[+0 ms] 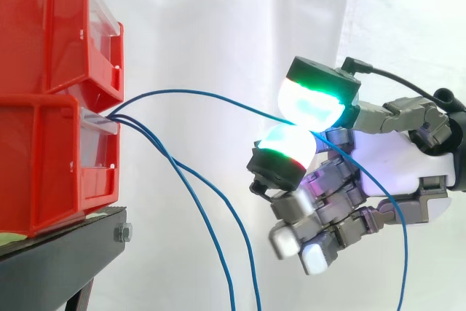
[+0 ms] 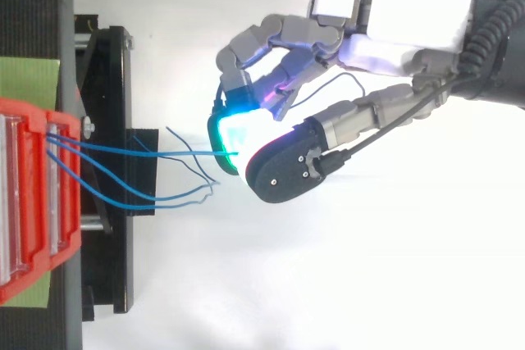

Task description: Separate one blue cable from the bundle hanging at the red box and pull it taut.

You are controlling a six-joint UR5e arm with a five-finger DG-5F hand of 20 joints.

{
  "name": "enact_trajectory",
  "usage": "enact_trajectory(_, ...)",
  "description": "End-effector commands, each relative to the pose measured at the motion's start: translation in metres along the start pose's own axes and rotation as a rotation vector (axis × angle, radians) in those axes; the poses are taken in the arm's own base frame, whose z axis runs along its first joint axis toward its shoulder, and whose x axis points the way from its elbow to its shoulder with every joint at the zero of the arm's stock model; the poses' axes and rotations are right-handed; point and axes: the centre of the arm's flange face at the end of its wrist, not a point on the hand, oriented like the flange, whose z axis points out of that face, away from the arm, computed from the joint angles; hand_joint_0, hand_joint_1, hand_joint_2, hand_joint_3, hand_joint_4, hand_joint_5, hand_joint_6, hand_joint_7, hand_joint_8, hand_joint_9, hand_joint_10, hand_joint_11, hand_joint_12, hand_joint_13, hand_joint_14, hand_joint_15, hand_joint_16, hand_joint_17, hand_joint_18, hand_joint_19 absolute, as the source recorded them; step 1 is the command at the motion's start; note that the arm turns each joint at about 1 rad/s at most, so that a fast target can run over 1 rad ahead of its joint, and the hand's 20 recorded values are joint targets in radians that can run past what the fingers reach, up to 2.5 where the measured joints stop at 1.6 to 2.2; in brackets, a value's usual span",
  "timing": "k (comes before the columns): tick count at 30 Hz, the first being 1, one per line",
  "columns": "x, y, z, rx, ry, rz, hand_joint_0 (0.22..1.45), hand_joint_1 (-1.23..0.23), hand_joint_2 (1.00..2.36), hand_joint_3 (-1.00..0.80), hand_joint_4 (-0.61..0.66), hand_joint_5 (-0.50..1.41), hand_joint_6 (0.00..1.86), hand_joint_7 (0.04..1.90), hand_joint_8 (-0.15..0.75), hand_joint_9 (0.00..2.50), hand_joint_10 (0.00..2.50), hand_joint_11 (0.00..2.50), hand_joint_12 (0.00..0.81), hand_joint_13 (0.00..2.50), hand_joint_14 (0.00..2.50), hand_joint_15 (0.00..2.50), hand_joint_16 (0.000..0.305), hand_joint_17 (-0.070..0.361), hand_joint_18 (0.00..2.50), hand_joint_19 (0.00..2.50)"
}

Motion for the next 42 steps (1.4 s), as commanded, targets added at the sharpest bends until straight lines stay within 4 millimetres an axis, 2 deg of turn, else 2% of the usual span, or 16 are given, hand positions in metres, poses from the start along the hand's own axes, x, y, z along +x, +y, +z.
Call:
enact_trajectory(1,0.0003,-0.0001,0.0,0.0,0.0,0.001,0.75,-0.76,1.01,-0.35,0.06,-0.23,0.9,1.31,0.368,0.9,0.01,1.35,0.395,0.92,0.03,1.02,0.051,0.114,0.73,0.57)
enact_trajectory(7,0.0003,-0.0001,0.0,0.0,0.0,-0.001,0.75,-0.76,1.01,-0.35,0.06,-0.23,0.9,1.3,0.364,0.92,0.01,1.44,0.364,1.04,0.02,1.34,0.051,0.114,0.87,0.82)
enact_trajectory(8,0.0003,-0.0001,0.0,0.0,0.0,-0.001,0.75,-0.76,1.01,-0.35,0.07,-0.23,0.9,1.29,0.368,0.93,0.0,1.47,0.361,1.07,0.01,1.45,0.048,0.108,0.92,1.0)
enact_trajectory(9,0.0002,-0.0002,-0.0001,0.002,0.0,-0.001,0.75,-0.76,1.01,-0.35,0.06,-0.23,0.9,1.29,0.372,0.93,0.0,1.48,0.361,1.07,0.01,1.48,0.047,0.106,0.93,1.04)
enact_trajectory(11,0.0003,-0.0001,0.0,0.0,0.0,-0.001,0.76,-0.76,1.01,-0.35,0.07,-0.23,0.9,1.29,0.368,0.95,0.0,1.54,0.352,1.09,0.05,1.63,0.042,0.095,0.99,1.27)
enact_trajectory(14,0.0003,-0.0001,0.0,0.0,0.0,-0.001,0.76,-0.76,1.01,-0.35,0.07,-0.22,0.91,1.28,0.366,0.95,0.04,1.54,0.355,1.05,0.33,1.56,0.04,0.089,1.02,1.36)
enact_trajectory(17,0.0002,-0.0002,-0.0001,0.002,0.0,-0.001,0.76,-0.77,1.01,-0.34,0.07,-0.22,0.91,1.28,0.368,0.94,0.15,1.52,0.354,0.99,0.74,1.47,0.036,0.081,1.07,1.63)
enact_trajectory(18,0.0002,-0.0002,-0.0001,0.002,0.0,-0.001,0.76,-0.77,1.01,-0.34,0.07,-0.22,0.91,1.27,0.362,0.94,0.17,1.52,0.358,0.99,0.74,1.49,0.036,0.08,1.08,1.64)
enact_trajectory(20,0.0002,-0.0002,-0.0001,0.002,0.0,0.0,0.76,-0.77,1.01,-0.34,0.07,-0.22,0.91,1.27,0.363,0.93,0.3,1.49,0.353,0.95,1.15,1.37,0.033,0.075,1.14,1.82)
enact_trajectory(21,0.0002,-0.0002,-0.0001,0.002,0.0,-0.001,0.76,-0.77,1.01,-0.34,0.07,-0.22,0.91,1.27,0.356,0.93,0.32,1.49,0.353,0.95,1.16,1.37,0.033,0.075,1.14,1.83)
enact_trajectory(23,0.0002,-0.0002,-0.0001,0.002,0.0,0.0,0.76,-0.77,1.01,-0.34,0.08,-0.22,0.91,1.27,0.357,0.92,0.43,1.47,0.363,0.92,1.44,1.33,0.033,0.075,1.18,1.91)
enact_trajectory(25,0.0002,-0.0002,-0.0001,0.002,0.0,-0.001,0.76,-0.77,1.01,-0.34,0.08,-0.22,0.91,1.26,0.357,0.91,0.57,1.44,0.362,0.91,1.49,1.33,0.033,0.074,1.2,1.97)
enact_trajectory(28,-0.0009,-0.0003,-0.0002,0.002,-0.001,-0.001,0.76,-0.76,1.01,-0.33,0.08,-0.22,0.91,1.27,0.343,0.88,0.88,1.41,0.365,0.87,1.72,1.31,0.034,0.077,1.22,2.02)
enact_trajectory(29,0.0002,-0.0002,-0.0001,0.002,0.0,0.0,0.76,-0.76,1.01,-0.33,0.08,-0.22,0.91,1.26,0.344,0.86,1.07,1.38,0.372,0.85,1.83,1.31,0.035,0.079,1.23,2.04)
enact_trajectory(38,0.0002,-0.0002,-0.0001,0.002,0.0,-0.001,0.76,-0.76,1.01,-0.33,0.07,-0.22,0.91,1.27,0.338,0.82,1.4,1.31,0.376,0.79,2.1,1.3,0.035,0.078,1.25,2.11)
enact_trajectory(42,-0.0009,-0.0003,-0.0002,0.002,-0.001,-0.001,0.77,-0.76,1.01,-0.33,0.07,-0.22,0.91,1.26,0.338,0.81,1.43,1.3,0.376,0.78,2.14,1.3,0.035,0.078,1.26,2.12)
